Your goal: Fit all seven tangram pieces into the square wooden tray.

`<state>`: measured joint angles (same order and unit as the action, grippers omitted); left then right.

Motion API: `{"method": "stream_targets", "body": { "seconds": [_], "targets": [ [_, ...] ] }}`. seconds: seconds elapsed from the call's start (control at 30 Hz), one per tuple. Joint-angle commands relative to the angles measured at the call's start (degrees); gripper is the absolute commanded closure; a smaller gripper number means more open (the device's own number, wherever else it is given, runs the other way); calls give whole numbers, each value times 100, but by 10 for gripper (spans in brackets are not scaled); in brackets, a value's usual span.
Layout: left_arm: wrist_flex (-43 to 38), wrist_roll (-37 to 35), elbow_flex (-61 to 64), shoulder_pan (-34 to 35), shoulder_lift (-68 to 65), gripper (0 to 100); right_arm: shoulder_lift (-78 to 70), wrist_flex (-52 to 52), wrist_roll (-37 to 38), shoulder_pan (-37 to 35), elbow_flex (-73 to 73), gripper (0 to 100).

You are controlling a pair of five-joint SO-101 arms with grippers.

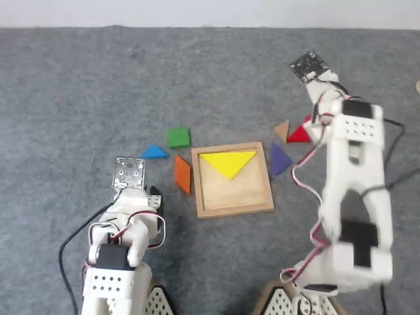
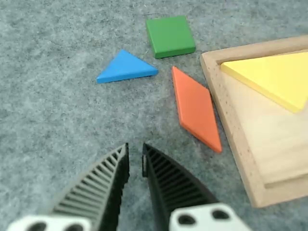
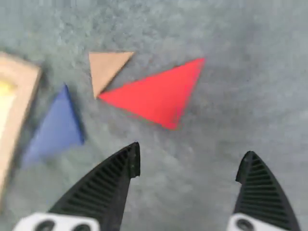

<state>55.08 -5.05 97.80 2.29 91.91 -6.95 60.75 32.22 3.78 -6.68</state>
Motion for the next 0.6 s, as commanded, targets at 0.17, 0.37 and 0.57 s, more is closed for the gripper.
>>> {"method": "stream_targets", "body": {
  "seconds": [0.17, 0.37, 0.57],
  "targets": [
    [18, -35, -101, 44, 79, 946, -1833, -813, -3147, -92, 1855, 680],
    [18, -35, -101, 44, 79, 946, -2765, -813, -3411, -136, 2453, 680],
    [18, -35, -101, 44, 79, 946, -3116, 180, -3288, -154, 2611, 680]
  ]
}}
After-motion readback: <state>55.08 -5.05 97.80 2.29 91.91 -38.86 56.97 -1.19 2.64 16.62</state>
